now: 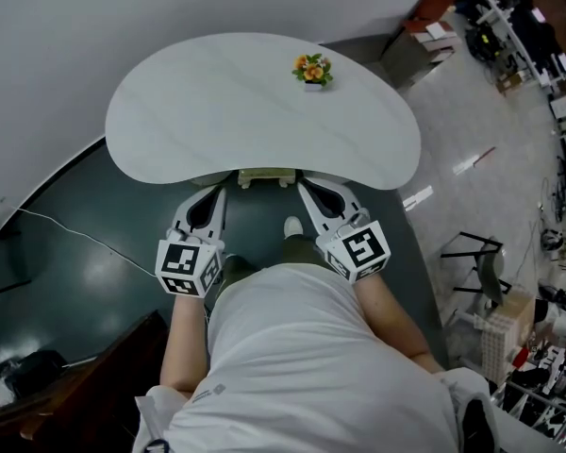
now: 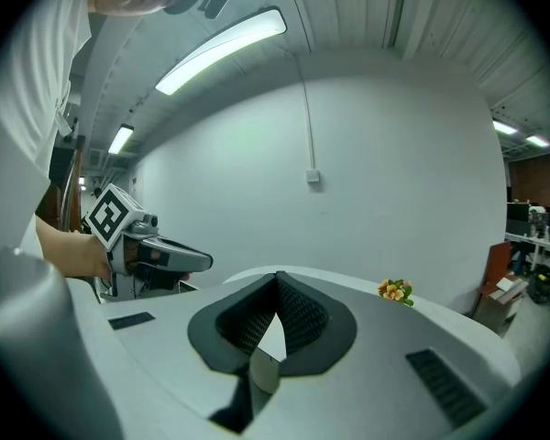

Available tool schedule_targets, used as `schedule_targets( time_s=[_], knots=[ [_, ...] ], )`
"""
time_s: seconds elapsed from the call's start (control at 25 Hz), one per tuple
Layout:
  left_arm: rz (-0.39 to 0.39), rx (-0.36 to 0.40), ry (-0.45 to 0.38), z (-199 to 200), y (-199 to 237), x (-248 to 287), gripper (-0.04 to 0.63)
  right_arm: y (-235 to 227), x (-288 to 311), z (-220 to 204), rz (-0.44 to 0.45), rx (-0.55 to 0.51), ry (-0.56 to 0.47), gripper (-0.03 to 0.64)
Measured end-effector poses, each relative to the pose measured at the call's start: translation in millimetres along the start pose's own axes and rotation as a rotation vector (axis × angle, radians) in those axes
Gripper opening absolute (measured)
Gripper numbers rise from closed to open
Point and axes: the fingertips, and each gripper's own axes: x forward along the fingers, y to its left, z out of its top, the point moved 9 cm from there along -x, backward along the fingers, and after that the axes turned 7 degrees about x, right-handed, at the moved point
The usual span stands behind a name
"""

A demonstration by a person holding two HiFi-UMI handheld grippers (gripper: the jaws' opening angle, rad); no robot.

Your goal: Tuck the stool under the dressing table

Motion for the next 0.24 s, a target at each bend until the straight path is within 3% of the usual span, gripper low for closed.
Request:
schedule_targets(
  time_s=[0.24],
  knots=[
    [0.005,-0.006,-0.007,-1.0,-1.2,3.5,0.002,-2.9,0.4,-2.6,-0.002,-0.005,-0.007,0.009]
  ],
)
